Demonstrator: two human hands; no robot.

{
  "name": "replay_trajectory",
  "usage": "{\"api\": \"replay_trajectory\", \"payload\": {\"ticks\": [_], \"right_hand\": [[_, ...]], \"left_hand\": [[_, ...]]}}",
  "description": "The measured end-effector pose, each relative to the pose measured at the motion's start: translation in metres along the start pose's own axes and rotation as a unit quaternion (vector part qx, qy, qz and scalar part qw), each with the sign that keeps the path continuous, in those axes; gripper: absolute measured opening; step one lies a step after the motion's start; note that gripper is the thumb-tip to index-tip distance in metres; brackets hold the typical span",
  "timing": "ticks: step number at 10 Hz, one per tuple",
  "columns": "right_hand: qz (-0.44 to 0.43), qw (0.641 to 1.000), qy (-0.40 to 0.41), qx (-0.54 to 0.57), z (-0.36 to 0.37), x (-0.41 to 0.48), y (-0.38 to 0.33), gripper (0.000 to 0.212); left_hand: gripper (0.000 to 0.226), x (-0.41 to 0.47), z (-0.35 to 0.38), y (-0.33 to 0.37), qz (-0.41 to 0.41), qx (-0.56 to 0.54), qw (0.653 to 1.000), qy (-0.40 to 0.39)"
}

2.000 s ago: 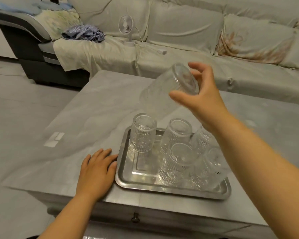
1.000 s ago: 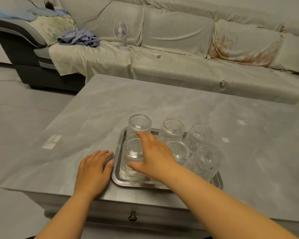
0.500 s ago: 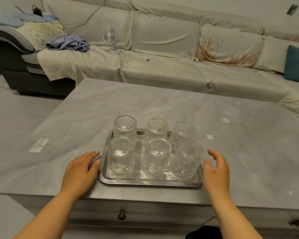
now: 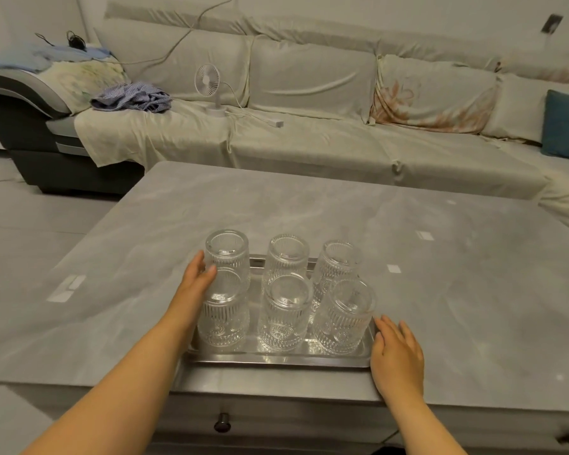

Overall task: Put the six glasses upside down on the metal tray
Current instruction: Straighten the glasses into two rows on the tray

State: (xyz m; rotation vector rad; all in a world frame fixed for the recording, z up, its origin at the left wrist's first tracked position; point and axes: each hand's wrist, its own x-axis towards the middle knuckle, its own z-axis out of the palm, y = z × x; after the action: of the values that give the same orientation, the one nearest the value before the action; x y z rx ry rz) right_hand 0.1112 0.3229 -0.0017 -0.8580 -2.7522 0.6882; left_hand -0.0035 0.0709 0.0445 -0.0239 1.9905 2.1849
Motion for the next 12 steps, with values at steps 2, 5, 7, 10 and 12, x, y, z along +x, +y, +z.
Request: {"api": "replay_trajectory", "payload": {"ticks": [2,5,7,10,12], "right_hand": [[-0.002,1.0,-0.004,-0.012,0.001,0.002,0.002,0.041],[-0.001,1.0,0.0,-0.01,0.002,0.002,0.002,0.041],[-0.003,1.0,0.006,-0.009,0.003,0.002,0.002,0.04],[-0.005,1.0,0.012,-0.001,0.003,0.001,0.002,0.04],[-0.005,1.0,0.017,-0.001,0.003,0.001,0.002,0.04]], "left_hand": [[0.05,0.003,0.002,-0.002,-0.012,0.002,0.999,-0.047],[0.048,0.005,0.014,-0.015,-0.009,0.002,0.998,-0.057],[0.047,0.007,0.015,-0.019,0.001,-0.001,0.999,-0.048],[0.051,-0.019,0.015,-0.022,0.01,0.01,0.999,0.048],[0.047,-0.047,0.026,-0.027,0.011,-0.039,0.999,0.037]]}}
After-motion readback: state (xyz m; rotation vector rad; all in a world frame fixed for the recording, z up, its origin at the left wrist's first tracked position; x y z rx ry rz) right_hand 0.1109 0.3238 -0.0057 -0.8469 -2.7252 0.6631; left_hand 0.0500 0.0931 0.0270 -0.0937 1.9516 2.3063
